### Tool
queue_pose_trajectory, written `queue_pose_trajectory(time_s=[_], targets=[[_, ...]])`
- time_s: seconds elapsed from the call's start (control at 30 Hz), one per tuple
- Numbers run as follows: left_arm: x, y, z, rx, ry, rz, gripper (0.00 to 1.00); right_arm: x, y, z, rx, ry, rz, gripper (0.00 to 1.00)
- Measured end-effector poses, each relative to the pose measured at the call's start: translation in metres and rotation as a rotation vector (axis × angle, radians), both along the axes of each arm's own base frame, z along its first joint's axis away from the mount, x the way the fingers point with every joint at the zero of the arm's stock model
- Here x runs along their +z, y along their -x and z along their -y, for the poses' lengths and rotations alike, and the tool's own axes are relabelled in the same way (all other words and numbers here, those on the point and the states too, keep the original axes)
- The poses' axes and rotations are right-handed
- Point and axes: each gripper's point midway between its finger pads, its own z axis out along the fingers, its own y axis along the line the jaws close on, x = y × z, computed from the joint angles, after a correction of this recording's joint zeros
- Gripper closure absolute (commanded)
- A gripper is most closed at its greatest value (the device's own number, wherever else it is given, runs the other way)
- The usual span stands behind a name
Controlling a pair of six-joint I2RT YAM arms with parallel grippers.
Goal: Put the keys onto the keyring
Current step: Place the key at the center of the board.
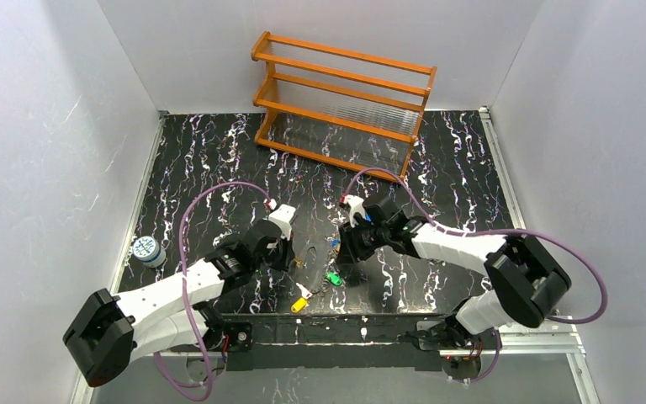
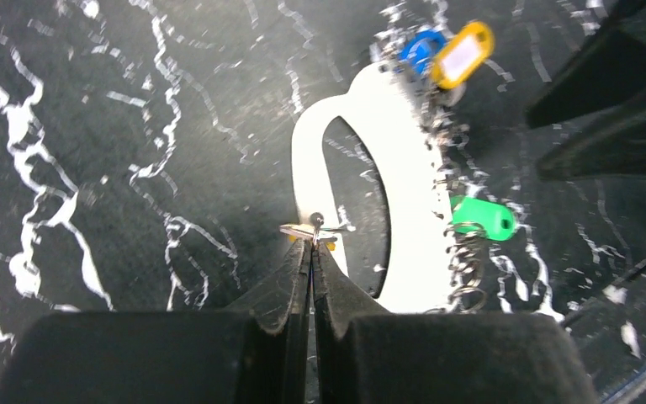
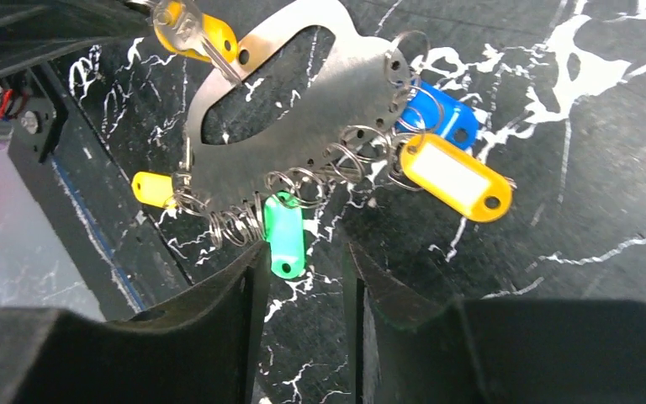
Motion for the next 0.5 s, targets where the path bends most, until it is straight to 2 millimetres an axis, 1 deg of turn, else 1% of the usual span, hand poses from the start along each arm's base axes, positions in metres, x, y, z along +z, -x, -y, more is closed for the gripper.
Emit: queue_pose_trajectory(time_s=[0.07, 0.13, 0.27, 0.33, 0.37, 0.4, 0.43, 0.47, 0.5], targets=[[-0.010, 0.000, -0.009, 0.050, -0.039, -0.028, 1.00, 0.000, 0.001, -0.006, 0.022, 0.002, -0.035, 0.58], [-0.010, -0.004, -0.016, 0.107, -0.058, -0.032, 1.00, 0.000, 0.002, -0.012, 0.047, 0.000, -0.071, 0.58], [-0.013, -0.009, -0.037, 0.231, -0.118, -0.038, 0.99, -0.007, 0.010, -0.014, 0.075, 0.009, -0.126, 0.57], [-0.016, -0.008, -0.049, 0.289, -0.151, -0.040, 0.81, -0.008, 0.014, -0.013, 0.085, 0.012, -0.147, 0.57], [-0.016, -0.008, -0.054, 0.308, -0.162, -0.037, 0.63, -0.009, 0.016, -0.012, 0.089, 0.015, -0.157, 0.57], [-0.015, -0.008, -0.058, 0.330, -0.168, -0.033, 0.50, -0.009, 0.018, -0.012, 0.094, 0.018, -0.169, 0.57], [-0.013, -0.009, -0.061, 0.345, -0.171, -0.027, 0.40, -0.009, 0.019, -0.012, 0.099, 0.018, -0.178, 0.56], [-0.011, -0.009, -0.064, 0.361, -0.167, -0.020, 0.35, -0.009, 0.020, -0.013, 0.106, 0.017, -0.186, 0.56], [-0.010, -0.009, -0.065, 0.370, -0.165, -0.015, 0.33, -0.009, 0.021, -0.013, 0.109, 0.018, -0.192, 0.56]])
